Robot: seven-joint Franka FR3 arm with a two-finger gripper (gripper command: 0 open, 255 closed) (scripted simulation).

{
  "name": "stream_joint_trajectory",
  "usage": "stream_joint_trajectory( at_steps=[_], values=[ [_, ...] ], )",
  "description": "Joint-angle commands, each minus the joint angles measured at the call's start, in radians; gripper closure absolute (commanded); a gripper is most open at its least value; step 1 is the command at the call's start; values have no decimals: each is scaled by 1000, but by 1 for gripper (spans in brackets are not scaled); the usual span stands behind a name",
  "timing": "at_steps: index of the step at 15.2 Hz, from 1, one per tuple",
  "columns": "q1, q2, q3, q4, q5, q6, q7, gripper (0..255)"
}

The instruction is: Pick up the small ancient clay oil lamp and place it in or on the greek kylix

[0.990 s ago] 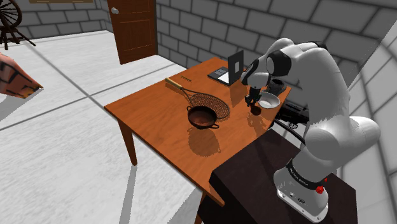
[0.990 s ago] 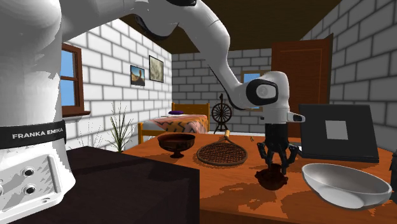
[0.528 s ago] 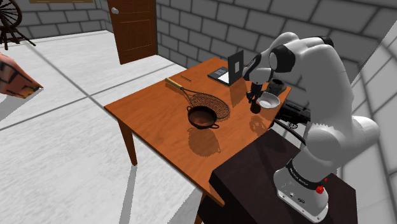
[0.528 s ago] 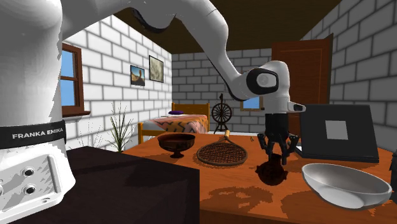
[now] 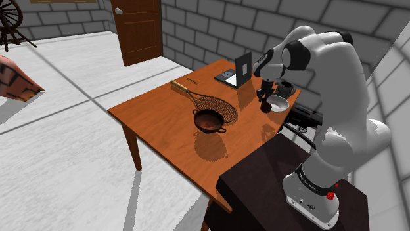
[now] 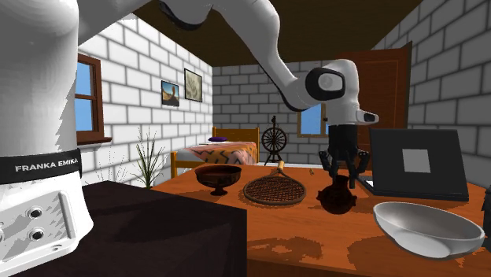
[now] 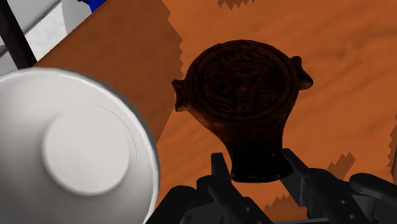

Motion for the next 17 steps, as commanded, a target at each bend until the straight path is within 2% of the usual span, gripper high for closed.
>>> stream_joint_trajectory(
  at_steps=[1, 12, 17],
  values=[
    [5, -19, -8, -5, -7, -15, 2, 255],
    [33, -110, -46, -12, -46, -96, 15, 255],
    [148, -178, -48, -125, -65, -56, 111, 255]
  ],
)
